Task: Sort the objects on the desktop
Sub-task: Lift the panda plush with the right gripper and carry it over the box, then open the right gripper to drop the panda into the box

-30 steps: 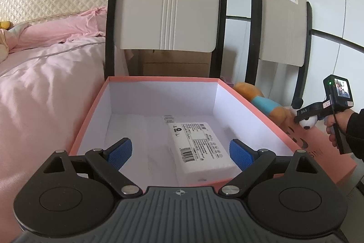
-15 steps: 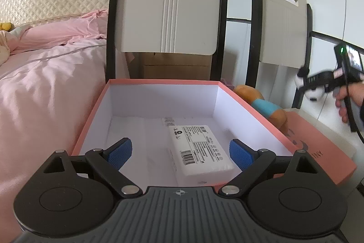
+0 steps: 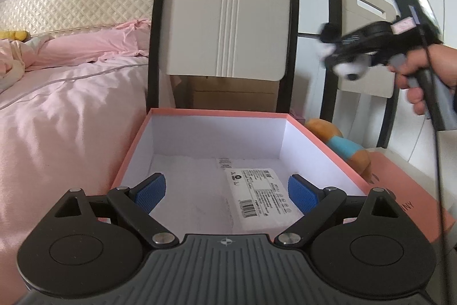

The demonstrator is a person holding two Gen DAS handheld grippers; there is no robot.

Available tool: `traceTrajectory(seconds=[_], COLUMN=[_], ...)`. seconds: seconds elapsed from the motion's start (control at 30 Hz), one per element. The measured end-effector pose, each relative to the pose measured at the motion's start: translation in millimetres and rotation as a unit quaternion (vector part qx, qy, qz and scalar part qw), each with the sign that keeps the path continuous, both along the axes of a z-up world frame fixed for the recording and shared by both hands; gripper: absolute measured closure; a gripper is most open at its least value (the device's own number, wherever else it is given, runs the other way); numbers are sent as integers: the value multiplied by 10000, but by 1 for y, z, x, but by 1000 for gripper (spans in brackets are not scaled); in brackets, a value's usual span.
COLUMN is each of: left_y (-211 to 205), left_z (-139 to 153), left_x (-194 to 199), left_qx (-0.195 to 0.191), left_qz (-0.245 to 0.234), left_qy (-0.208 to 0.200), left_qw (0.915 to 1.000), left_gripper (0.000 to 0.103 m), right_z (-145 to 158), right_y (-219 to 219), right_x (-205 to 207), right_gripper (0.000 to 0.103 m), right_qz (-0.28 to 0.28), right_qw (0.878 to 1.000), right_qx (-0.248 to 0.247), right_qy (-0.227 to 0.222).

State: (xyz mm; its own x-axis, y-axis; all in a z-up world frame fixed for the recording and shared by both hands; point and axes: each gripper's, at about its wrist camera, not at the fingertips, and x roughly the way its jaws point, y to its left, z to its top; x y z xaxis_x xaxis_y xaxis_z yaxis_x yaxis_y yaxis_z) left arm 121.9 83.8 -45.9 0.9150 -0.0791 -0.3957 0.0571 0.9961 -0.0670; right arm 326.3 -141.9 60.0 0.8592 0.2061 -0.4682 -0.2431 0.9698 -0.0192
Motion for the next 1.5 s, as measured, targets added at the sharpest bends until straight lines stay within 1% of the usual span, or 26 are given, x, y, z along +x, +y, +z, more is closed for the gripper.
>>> traceTrajectory(seconds=[0.07, 0.13, 0.27, 0.4, 0.5, 0.63, 0.7, 0.8, 0.97, 1.0, 1.03, 1.07, 1.13, 1.17, 1.27, 1.37, 1.43, 1.5], left_y=[1, 1, 2, 3, 3, 3, 4, 4, 2, 2, 2, 1, 0, 0, 0, 0, 0, -1], left_z=[0, 0, 0, 0, -1, -1, 0, 0, 1, 1, 1, 1, 1, 1, 1, 1, 1, 1], left_x=[1, 1, 1, 2, 2, 1, 1, 0, -2, -3, -3, -4, -4, -5, -5, -5, -4, -5], left_qx=[-8, -21, -54, -56, -70, -87, -139, -191, -193, -197, -189, -173, -131, -122, -118, -124, -125, -116], left_qz=[17, 31, 54, 74, 65, 65, 68, 44, 13, 8, -2, -10, -20, -21, -27, -26, -36, -51], left_qy=[9, 27, 23, 48, 74, 79, 77, 46, 28, 29, 19, -2, -31, -31, -41, -45, -45, -81], left_qw=[10000, 10000, 10000, 9999, 9999, 9999, 9999, 9998, 9998, 9998, 9998, 9998, 9999, 9999, 9999, 9999, 9999, 9999], left_gripper=[9, 9, 9, 9, 9, 9, 9, 9, 9, 9, 9, 9, 9, 9, 9, 9, 9, 9], right_z=[-8, -23, -64, -98, -114, -132, -136, -134, -139, -139, -140, -138, -132, -129, -117, -101, -85, -72], right_y=[26, 48, 81, 101, 106, 106, 109, 112, 110, 109, 106, 104, 101, 100, 92, 82, 64, 44], right_x=[8, 19, 45, 63, 80, 97, 100, 102, 93, 92, 91, 89, 81, 79, 67, 52, 33, 10], right_gripper=[45, 45, 45, 45, 45, 44, 44, 44, 42, 40, 34, 25, 12, 10, 10, 9, 6, 3], right_qz=[255, 458, 623, 595, 491, 347, 273, 286, 295, 291, 297, 300, 313, 324, 327, 258, 211, 109], right_qw=[9995, 9982, 9929, 9873, 9845, 9819, 9815, 9815, 9821, 9827, 9832, 9841, 9872, 9881, 9904, 9938, 9961, 9980], right_qx=[-129, -249, -484, -798, -872, -939, -1084, -1060, -1040, -977, -913, -850, -738, -700, -535, -356, -101, 217], right_qy=[111, 310, 888, 1241, 1441, 1609, 1556, 1569, 1544, 1548, 1552, 1529, 1381, 1331, 1233, 1023, 848, 577])
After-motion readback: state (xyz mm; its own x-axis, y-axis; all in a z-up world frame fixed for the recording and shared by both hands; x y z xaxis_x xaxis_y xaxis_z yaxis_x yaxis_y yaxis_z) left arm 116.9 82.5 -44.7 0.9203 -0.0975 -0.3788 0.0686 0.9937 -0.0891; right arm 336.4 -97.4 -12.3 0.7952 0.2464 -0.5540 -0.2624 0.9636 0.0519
